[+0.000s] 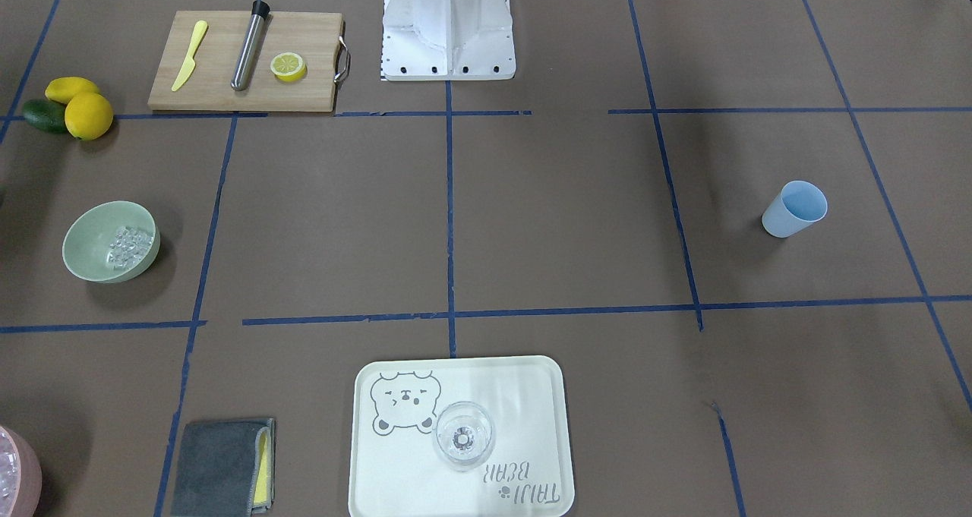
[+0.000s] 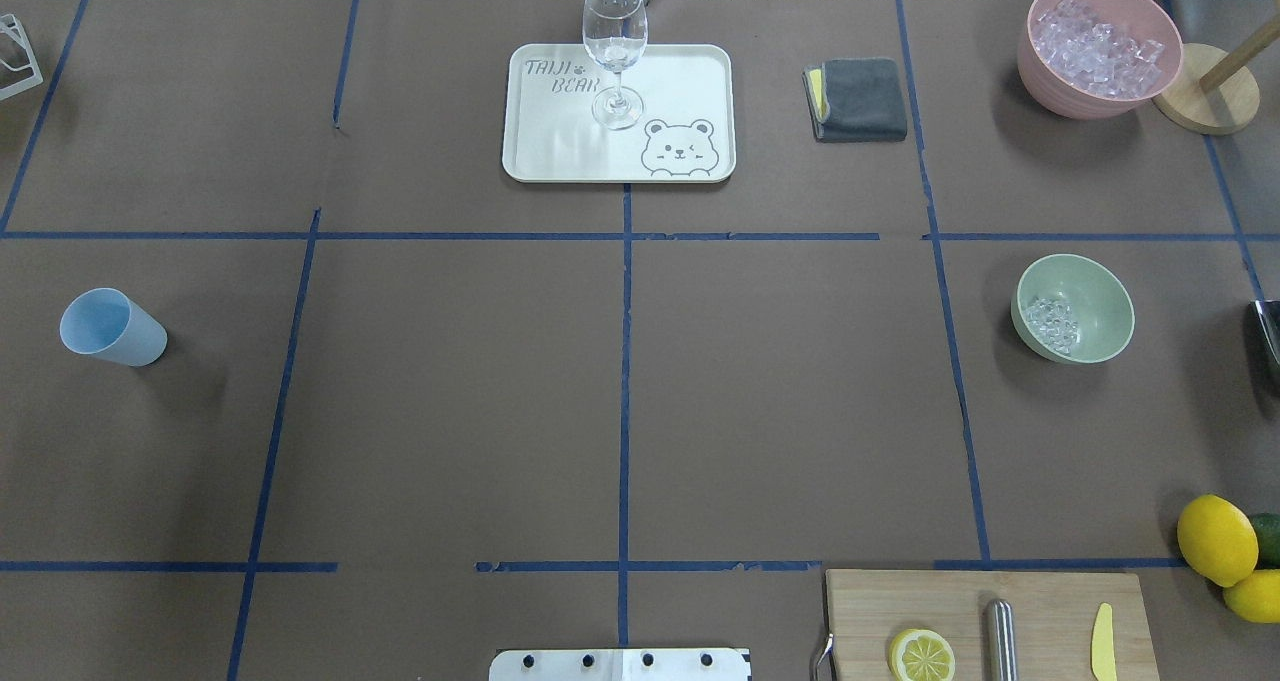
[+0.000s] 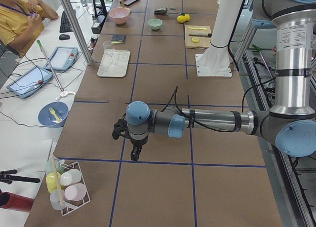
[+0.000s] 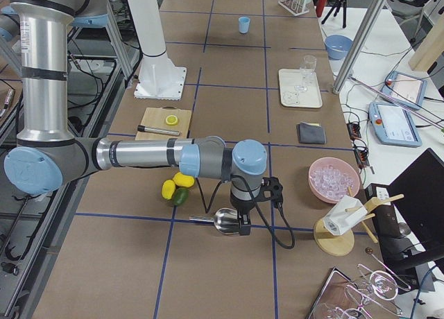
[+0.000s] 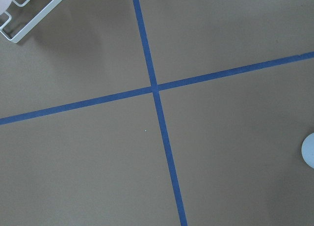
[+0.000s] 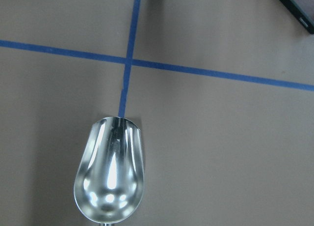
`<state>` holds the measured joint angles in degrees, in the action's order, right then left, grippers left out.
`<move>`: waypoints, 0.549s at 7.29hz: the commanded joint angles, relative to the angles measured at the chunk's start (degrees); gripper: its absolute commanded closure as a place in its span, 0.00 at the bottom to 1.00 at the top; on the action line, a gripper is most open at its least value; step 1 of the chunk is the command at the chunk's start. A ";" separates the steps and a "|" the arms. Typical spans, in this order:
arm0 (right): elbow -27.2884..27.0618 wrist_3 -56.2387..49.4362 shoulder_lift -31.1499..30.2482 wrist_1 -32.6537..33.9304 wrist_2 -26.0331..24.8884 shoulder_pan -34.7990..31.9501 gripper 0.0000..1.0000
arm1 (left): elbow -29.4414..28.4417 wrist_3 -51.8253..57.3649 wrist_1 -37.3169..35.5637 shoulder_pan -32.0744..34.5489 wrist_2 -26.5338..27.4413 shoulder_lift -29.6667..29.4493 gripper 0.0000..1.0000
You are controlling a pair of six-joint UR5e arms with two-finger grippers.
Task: Pour ice into bowl
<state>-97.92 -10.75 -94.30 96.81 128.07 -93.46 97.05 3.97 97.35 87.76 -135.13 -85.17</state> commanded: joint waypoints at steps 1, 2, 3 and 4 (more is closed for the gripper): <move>1.77 -0.15 -1.15 -3.10 1.90 -0.49 0.00 | 0.34 -0.10 0.03 0.04 -0.22 0.00 0.00; 2.03 -0.33 -1.06 -4.16 4.53 -0.49 0.00 | 0.16 -0.01 0.03 -0.05 -0.40 0.00 0.00; 2.04 -0.50 -2.02 -7.48 4.56 -0.49 0.00 | 0.25 -0.01 0.03 0.04 -0.40 0.00 0.00; 2.21 -0.77 -2.72 -9.86 4.38 -0.49 0.00 | 0.25 -0.01 0.03 -0.05 -0.40 0.00 0.00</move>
<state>-95.91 -11.23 -96.16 90.09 132.18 -93.95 97.28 3.94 97.38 87.77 -135.50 -85.17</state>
